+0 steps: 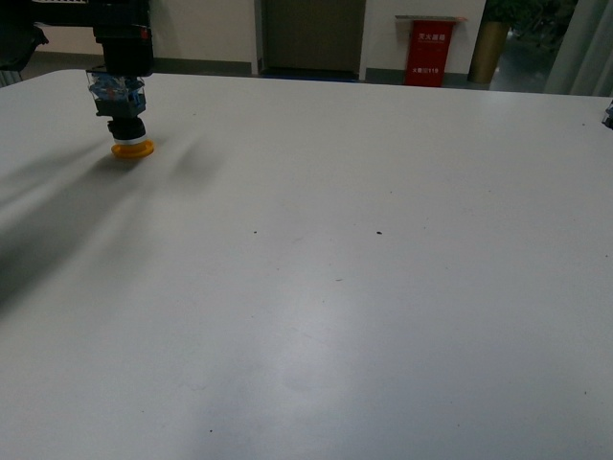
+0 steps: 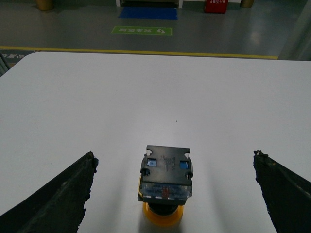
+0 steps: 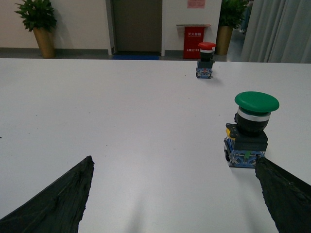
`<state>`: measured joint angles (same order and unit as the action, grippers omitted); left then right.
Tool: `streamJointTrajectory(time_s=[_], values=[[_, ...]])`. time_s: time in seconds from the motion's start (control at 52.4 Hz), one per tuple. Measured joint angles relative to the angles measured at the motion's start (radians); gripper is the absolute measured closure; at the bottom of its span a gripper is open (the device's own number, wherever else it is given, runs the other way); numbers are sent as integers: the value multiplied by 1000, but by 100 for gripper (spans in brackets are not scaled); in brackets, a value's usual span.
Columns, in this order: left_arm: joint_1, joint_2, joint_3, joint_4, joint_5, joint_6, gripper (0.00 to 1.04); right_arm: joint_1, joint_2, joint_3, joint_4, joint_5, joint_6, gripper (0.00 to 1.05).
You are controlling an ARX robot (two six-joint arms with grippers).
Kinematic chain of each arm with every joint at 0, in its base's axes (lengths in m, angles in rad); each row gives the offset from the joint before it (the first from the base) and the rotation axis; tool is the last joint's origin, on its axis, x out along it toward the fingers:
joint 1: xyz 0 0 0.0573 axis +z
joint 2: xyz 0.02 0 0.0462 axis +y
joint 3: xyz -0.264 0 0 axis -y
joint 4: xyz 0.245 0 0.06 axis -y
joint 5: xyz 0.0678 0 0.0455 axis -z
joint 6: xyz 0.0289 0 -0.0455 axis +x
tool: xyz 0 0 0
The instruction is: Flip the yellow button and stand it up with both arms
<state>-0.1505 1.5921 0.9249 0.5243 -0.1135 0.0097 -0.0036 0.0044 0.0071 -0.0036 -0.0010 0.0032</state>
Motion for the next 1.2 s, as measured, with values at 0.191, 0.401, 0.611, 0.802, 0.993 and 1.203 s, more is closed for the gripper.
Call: streamJointTrajectory(time_s=[0.191, 0.401, 0.611, 0.802, 0.993, 1.203], values=[[12, 20, 33, -23, 0, -10, 7, 0, 0, 0, 0, 0, 0, 7], [17, 51, 47, -55, 47, -30, 7, 0, 0, 0, 0, 0, 0, 7], [17, 86, 78, -74, 54, -31, 7, 0, 0, 0, 0, 0, 0, 7], [20, 113, 103, -94, 61, -30, 7, 0, 0, 0, 0, 0, 0, 7], [22, 136, 115, -95, 61, -26, 7, 0, 0, 0, 0, 0, 0, 7], [26, 158, 127, -94, 61, -19, 11, 0, 0, 0, 0, 0, 0, 7]])
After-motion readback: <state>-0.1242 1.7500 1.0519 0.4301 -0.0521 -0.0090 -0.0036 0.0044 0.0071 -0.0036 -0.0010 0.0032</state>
